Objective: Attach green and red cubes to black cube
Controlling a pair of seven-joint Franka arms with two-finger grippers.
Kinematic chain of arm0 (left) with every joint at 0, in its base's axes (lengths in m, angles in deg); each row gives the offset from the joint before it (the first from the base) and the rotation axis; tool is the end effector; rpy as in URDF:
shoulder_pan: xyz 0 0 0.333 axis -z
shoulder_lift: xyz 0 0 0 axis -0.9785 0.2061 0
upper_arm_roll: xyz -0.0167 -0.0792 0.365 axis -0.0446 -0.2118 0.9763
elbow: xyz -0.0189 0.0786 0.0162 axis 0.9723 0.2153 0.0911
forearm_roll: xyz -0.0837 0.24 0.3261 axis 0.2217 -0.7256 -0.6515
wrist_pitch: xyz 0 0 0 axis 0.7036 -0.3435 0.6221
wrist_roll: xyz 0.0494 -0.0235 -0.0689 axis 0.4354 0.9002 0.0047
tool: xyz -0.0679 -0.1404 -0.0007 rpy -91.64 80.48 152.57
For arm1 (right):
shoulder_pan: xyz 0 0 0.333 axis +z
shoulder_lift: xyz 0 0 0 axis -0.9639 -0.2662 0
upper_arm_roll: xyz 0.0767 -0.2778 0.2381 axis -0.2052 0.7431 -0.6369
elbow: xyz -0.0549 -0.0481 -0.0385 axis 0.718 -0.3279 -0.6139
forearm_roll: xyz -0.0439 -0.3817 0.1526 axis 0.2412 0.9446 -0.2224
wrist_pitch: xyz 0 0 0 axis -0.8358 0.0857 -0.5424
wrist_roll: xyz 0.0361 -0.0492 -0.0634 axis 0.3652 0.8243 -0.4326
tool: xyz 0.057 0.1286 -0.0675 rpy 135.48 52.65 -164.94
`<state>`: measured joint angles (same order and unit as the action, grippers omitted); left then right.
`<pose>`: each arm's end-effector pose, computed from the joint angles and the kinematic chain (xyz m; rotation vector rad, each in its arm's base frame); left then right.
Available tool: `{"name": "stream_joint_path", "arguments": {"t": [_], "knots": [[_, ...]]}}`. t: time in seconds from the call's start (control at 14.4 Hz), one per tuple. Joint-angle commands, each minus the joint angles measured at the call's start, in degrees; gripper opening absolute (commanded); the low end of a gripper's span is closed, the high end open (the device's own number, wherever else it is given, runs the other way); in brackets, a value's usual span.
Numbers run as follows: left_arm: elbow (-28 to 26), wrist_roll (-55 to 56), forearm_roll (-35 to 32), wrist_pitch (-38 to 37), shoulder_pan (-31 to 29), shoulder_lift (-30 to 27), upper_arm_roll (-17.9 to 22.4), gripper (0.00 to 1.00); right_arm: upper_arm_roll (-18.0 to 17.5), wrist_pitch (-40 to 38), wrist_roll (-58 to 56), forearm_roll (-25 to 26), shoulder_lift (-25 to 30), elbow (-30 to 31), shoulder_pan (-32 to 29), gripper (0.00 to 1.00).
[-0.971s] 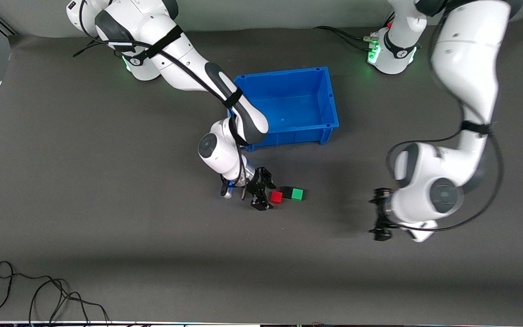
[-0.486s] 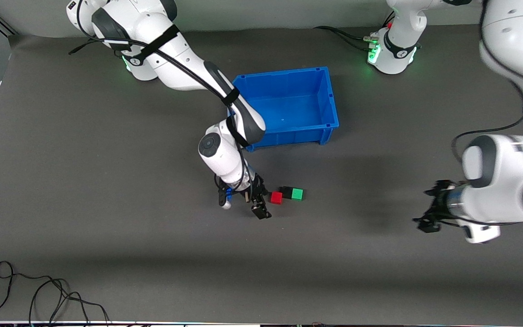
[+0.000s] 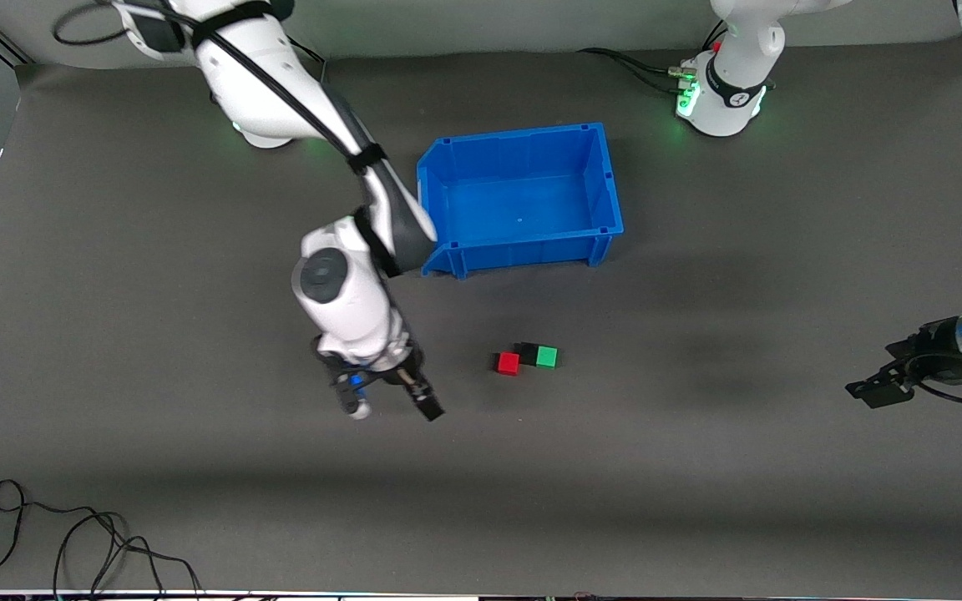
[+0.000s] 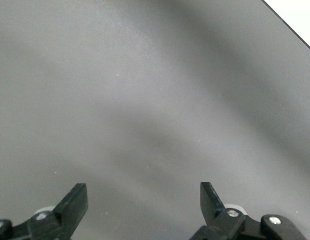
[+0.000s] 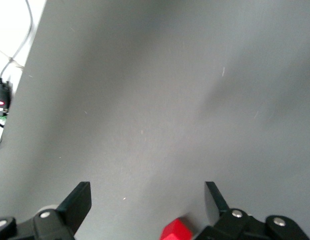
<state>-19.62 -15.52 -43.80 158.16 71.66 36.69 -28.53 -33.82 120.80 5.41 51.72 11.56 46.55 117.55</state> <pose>0.7227 0.0327 0.4621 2.8983 0.9579 -0.0928 0.7083 0.3901 0.3122 -2.5523 1.3077 -0.1737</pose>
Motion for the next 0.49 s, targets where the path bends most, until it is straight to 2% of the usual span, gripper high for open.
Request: {"name": "stream_joint_path", "arguments": {"t": [0.0, 0.21, 0.35, 0.42], "knots": [[3.05, -7.37, -4.44, -4.88, 0.38, 0.08, -0.06, 1.0, 4.14, -7.82, -12.39, 1.42, 5.55, 1.46, -0.01, 1.0], [9.09, -17.5, -6.03, -14.61, 0.55, 0.07, 0.11, 1.0, 9.94, -19.85, -26.19, 1.51, 11.18, 1.29, 0.08, 1.0], [13.41, -18.31, -10.68, -19.29, 1.78, 0.86, -0.41, 1.0, 13.89, -28.56, -36.47, 2.47, 15.04, 1.2, 0.43, 1.0], [13.51, -18.84, -10.79, -20.18, 2.05, 0.69, -0.5, 1.0, 15.22, -31.47, -40.96, 4.48, 16.98, 1.2, 0.52, 1.0]]}}
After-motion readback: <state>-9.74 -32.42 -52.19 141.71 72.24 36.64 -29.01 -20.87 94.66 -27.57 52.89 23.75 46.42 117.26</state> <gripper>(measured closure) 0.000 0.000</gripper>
